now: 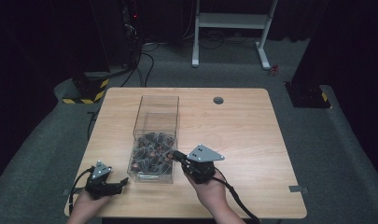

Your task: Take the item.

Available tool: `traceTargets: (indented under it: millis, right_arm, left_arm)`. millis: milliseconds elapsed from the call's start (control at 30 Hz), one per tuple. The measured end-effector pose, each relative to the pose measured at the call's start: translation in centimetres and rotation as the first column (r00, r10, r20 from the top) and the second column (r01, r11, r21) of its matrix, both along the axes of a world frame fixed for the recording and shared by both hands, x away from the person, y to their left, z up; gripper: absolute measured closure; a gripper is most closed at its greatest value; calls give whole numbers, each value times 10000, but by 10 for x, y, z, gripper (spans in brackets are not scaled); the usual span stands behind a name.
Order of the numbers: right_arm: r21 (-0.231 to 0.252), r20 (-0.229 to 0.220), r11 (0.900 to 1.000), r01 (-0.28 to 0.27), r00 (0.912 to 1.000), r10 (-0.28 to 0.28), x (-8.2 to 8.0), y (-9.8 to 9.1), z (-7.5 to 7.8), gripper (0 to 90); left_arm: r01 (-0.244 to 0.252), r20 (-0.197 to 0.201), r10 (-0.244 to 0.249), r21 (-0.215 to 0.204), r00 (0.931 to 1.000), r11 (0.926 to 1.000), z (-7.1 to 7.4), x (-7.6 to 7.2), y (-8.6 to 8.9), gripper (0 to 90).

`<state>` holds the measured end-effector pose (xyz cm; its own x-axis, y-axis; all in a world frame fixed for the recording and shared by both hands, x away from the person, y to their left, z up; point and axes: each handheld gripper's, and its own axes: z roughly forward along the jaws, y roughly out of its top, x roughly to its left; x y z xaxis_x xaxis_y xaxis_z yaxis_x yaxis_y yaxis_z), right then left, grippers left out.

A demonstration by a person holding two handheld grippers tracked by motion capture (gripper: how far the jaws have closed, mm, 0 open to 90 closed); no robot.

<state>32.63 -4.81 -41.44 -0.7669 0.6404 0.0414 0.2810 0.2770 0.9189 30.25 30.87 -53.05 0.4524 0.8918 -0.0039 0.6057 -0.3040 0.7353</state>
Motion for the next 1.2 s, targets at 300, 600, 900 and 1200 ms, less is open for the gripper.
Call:
traceTargets:
  millis: [300,600,900,1200]
  right_arm:
    - [-36,-23,9996,268,9996,-268,3,-11,-2,900]
    - [-25,-39,9982,591,9982,-591,7,-24,-2,900]
    - [-39,4,9966,827,9966,-827,10,-33,-2,900]
    - [-63,34,9930,1180,9930,-1180,16,-44,-2,900]
  left_arm:
    - [-1,1,1,0,10000,10000,0,0,0,141]
    - [-4,2,4,-2,10000,10000,0,0,0,141]
    - [-2,0,2,-1,10000,10000,0,0,0,141]
    - [0,2,0,2,10000,10000,0,0,0,141]
